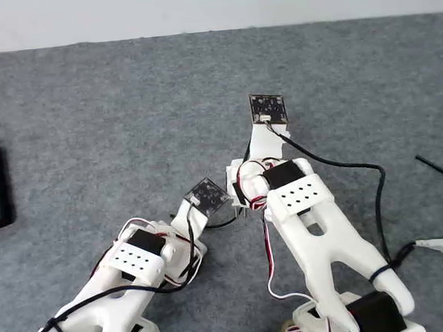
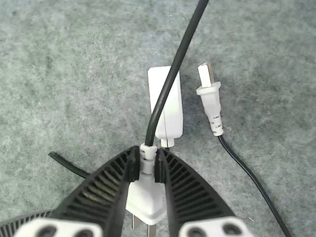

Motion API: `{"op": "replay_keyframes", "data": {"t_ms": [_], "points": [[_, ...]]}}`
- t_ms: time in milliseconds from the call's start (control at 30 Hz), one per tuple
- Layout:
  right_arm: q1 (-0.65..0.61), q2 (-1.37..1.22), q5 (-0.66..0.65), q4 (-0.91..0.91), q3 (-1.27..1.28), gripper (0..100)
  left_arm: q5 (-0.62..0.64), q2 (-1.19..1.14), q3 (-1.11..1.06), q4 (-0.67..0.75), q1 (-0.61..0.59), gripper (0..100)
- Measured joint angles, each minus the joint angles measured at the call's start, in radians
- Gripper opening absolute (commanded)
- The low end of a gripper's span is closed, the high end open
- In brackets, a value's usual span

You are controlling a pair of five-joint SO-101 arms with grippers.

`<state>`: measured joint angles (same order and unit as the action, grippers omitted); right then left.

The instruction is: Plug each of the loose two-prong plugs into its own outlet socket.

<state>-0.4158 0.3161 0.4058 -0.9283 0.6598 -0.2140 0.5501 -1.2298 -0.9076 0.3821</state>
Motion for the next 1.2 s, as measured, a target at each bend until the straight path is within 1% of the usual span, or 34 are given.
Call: {"op": "replay_keyframes", "data": {"t_ms": [67, 200, 233, 367, 467, 567, 733, 800, 833, 1000, 1067, 1200], "points": [[-0.002, 0.000, 0.000, 0.000, 0.000, 0.8, 0.095, 0.000, 0.020, 0.000, -0.002, 1], [0.000, 0.000, 0.000, 0.000, 0.000, 0.8, 0.377, -0.012, 0.086, 0.002, -0.052, 1], [0.000, 0.000, 0.000, 0.000, 0.000, 0.8, 0.430, -0.012, 0.107, 0.002, -0.068, 1], [-0.002, 0.000, 0.000, 0.000, 0.000, 0.8, 0.517, -0.034, 0.180, 0.003, -0.118, 1], [-0.002, 0.000, 0.000, 0.000, 0.000, 0.8, 0.589, -0.120, 0.242, 0.003, -0.130, 2], [-0.002, 0.000, 0.000, 0.000, 0.000, 0.8, 0.621, -0.262, 0.341, 0.003, -0.135, 3], [-0.002, 0.000, 0.000, 0.000, 0.000, 0.8, 0.632, -0.545, 0.549, 0.017, -0.167, 3], [-0.002, 0.000, 0.000, 0.000, 0.000, 0.8, 0.632, -0.637, 0.624, 0.029, -0.190, 6], [-0.002, 0.000, 0.000, 0.000, 0.000, 0.8, 0.632, -0.672, 0.657, 0.031, -0.203, 9], [-0.002, 0.000, 0.000, 0.000, 0.000, 0.8, 0.632, -0.724, 0.718, 0.021, -0.216, 29], [-0.002, 0.000, 0.000, 0.000, 0.000, 0.8, 0.632, -0.727, 0.723, -0.002, -0.216, 31], [-0.002, 0.000, 0.000, 0.000, 0.000, 0.8, 0.632, -0.730, 0.724, -0.028, -0.216, 31]]}}
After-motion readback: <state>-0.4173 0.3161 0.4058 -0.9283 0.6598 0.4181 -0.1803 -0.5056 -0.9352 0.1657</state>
